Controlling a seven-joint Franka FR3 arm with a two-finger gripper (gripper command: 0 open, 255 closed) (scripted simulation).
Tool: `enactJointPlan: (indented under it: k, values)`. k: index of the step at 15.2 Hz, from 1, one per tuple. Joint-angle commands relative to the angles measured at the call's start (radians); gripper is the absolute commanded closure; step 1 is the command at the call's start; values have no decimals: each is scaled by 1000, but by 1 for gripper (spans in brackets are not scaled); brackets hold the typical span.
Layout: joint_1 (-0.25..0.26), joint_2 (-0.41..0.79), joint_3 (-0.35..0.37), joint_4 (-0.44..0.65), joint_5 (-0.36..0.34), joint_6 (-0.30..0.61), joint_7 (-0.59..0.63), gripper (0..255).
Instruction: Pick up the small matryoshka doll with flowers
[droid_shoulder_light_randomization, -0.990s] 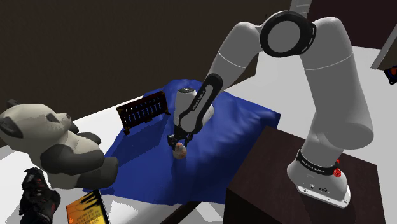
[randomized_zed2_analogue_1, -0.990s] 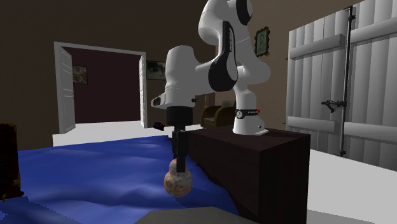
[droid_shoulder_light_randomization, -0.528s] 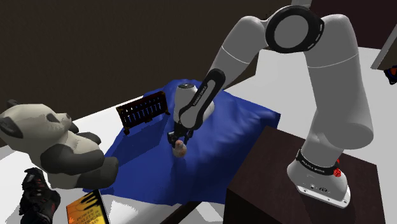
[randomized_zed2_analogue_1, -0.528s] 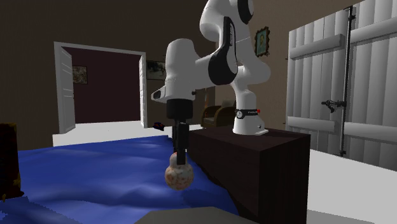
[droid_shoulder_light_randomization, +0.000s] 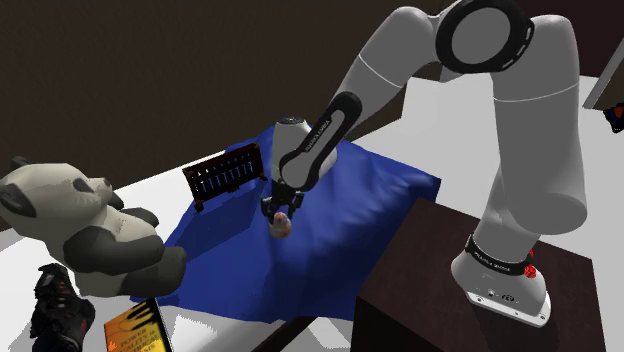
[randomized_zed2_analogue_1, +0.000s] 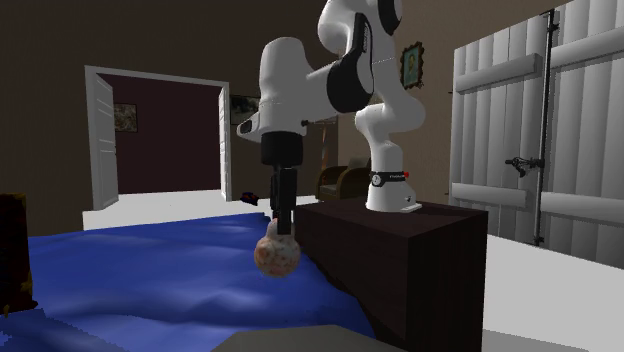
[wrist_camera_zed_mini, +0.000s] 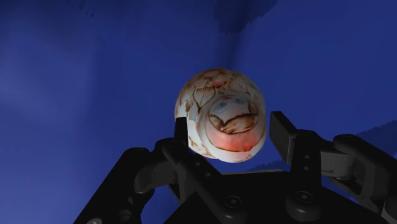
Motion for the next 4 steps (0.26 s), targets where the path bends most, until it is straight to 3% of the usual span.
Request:
enactJointPlan:
  k: [1,4]
  values:
    - [1,-27,0,-2,-1,-25,5,255]
    - [1,-40,0,-2,-1,-37,7,255]
